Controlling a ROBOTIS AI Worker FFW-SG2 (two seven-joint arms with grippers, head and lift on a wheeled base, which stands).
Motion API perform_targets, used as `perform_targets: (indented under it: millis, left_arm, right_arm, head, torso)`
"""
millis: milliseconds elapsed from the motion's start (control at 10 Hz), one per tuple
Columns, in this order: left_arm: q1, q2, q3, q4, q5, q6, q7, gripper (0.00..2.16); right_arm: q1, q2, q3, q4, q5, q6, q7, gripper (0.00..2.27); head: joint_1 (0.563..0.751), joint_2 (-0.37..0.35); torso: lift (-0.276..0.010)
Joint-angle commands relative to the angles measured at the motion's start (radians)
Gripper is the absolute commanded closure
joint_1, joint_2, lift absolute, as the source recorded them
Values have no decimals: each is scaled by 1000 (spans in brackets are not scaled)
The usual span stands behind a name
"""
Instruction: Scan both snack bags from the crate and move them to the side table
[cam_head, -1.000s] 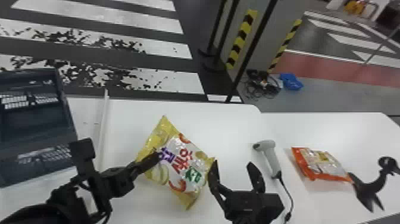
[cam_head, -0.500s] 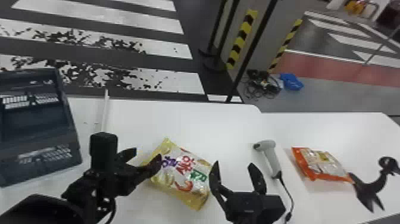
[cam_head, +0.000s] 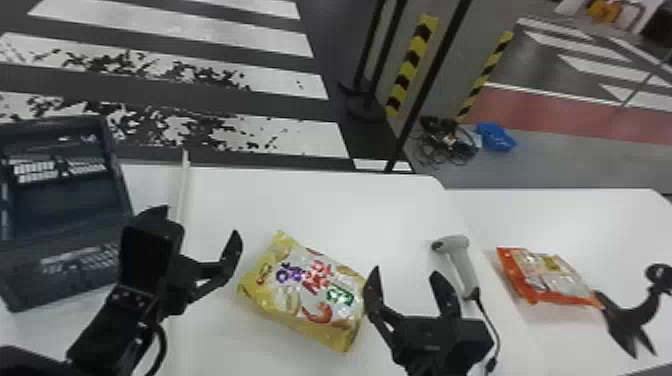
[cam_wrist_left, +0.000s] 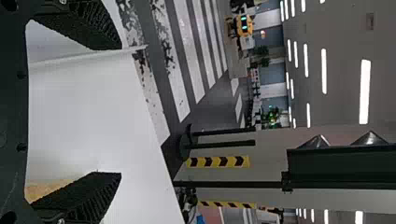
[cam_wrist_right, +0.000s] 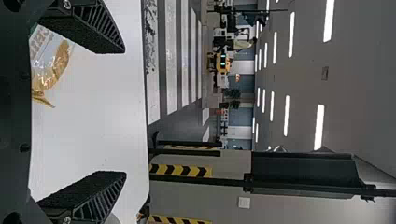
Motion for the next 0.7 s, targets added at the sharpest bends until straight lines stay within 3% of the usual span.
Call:
perform_targets:
  millis: [0,100,200,500,600]
  left_arm:
    - [76,21,47,-106,-21,-20,4,29]
    - [124,37,77,-159,-17,-29,4,29]
    - [170,48,123,-179,-13,-99,4,33]
    - [293,92,243,-172,52,-400,-11,36]
    - [327,95,278,-173,90,-455,-23,46]
  right_arm:
    - [-6,-5,-11,-28,-8,63,6,53]
    - [-18,-11,-17,-50,-11,124,12,53]
    - [-36,-20,-28,-68,-34,204,26,53]
    - [-99,-40,-68,-130,-130,499,82,53]
    - [-129,-47,-92,-153,-165,618,115,53]
  head:
    - [695,-307]
    - [695,-300]
    - [695,-284]
    - [695,-219]
    - [695,-210]
  torso:
    - [-99]
    - [-99]
    - [-99]
    - [-99]
    - [-99]
